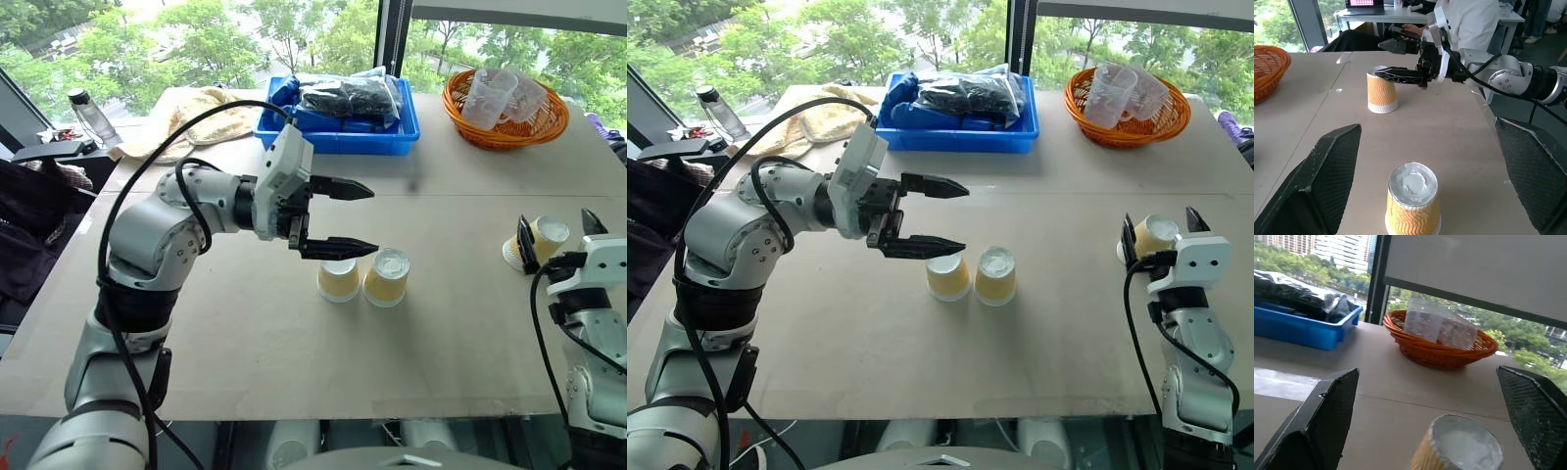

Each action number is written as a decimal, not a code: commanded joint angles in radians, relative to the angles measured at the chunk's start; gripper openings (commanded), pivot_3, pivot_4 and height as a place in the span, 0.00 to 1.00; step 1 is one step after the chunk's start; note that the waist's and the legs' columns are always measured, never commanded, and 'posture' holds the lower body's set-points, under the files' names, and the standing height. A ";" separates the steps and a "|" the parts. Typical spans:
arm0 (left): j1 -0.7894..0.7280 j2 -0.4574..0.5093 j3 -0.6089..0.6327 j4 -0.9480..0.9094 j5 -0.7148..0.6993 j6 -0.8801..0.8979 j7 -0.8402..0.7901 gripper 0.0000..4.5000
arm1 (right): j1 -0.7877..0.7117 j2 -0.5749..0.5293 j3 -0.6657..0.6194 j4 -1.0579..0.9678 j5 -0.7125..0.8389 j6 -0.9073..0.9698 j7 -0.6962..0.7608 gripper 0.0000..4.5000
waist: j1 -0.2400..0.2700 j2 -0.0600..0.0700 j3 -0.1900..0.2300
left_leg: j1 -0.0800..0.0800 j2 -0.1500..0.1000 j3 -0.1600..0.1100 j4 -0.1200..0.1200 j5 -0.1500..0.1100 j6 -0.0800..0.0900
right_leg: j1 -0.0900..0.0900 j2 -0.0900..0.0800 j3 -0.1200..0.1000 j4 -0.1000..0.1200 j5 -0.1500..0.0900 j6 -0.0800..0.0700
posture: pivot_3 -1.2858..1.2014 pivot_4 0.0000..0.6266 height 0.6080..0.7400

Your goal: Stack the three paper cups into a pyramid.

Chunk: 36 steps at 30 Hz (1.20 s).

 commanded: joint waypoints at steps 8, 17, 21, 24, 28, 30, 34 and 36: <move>0.008 0.021 0.026 -0.026 0.020 -0.003 0.003 1.00 | -0.075 -0.015 -0.042 0.110 0.068 0.104 -0.042 0.99 | -0.013 0.000 0.000 | 0.000 0.000 0.000 0.000 -0.001 0.002 | 0.000 0.000 0.000 0.000 0.000 0.000 | 0.52 0.24 0.95; 0.020 0.031 0.073 -0.028 -0.004 0.047 0.072 1.00 | -0.140 -0.060 -0.034 0.227 0.069 0.101 -0.023 0.99 | -0.013 0.000 0.000 | 0.000 0.000 0.000 0.000 -0.001 0.003 | 0.000 0.000 0.000 0.000 0.002 0.003 | 0.52 0.24 0.95; 0.019 0.021 0.092 -0.031 -0.032 0.093 0.102 1.00 | -0.157 -0.064 -0.034 0.238 0.071 0.094 -0.019 0.99 | -0.013 0.000 0.000 | 0.000 0.000 0.000 0.000 -0.001 0.003 | 0.000 0.000 0.000 -0.001 0.002 0.004 | 0.52 0.24 0.95; 0.011 0.016 0.114 -0.023 -0.084 0.162 0.119 1.00 | -0.168 -0.067 -0.031 0.243 0.079 0.100 -0.008 0.82 | -0.014 0.000 0.000 | 0.000 0.000 0.000 0.000 -0.001 0.003 | 0.000 0.000 0.000 0.000 0.002 0.004 | 0.52 0.24 0.95; 0.016 0.028 0.119 -0.018 -0.096 0.190 0.118 1.00 | -0.180 -0.067 -0.029 0.248 0.087 0.100 -0.003 0.49 | -0.014 0.000 0.000 | 0.000 0.000 0.000 0.000 -0.001 0.002 | 0.000 0.000 0.000 0.000 0.002 0.004 | 0.52 0.24 0.95; 0.018 0.031 0.124 -0.016 -0.095 0.193 0.118 1.00 | -0.187 -0.067 -0.030 0.245 0.097 0.109 -0.001 0.48 | -0.014 0.000 0.000 | 0.000 0.000 0.000 0.000 -0.001 0.002 | 0.000 0.000 0.000 0.000 0.002 0.004 | 0.52 0.24 0.95; 0.033 0.046 0.139 -0.014 -0.089 0.194 0.116 1.00 | -0.198 -0.094 0.008 0.209 0.099 0.101 0.062 0.48 | -0.014 0.000 0.000 | 0.000 0.000 0.000 0.000 -0.001 0.002 | 0.000 0.000 0.000 0.000 0.002 0.004 | 0.52 0.24 0.95; 0.051 0.064 0.148 -0.017 -0.086 0.194 0.112 1.00 | -0.206 -0.116 0.059 0.151 0.144 0.122 0.162 0.48 | -0.016 0.001 0.001 | 0.000 0.000 0.000 0.000 -0.001 0.002 | 0.000 0.000 0.000 0.000 0.002 0.004 | 0.52 0.24 0.95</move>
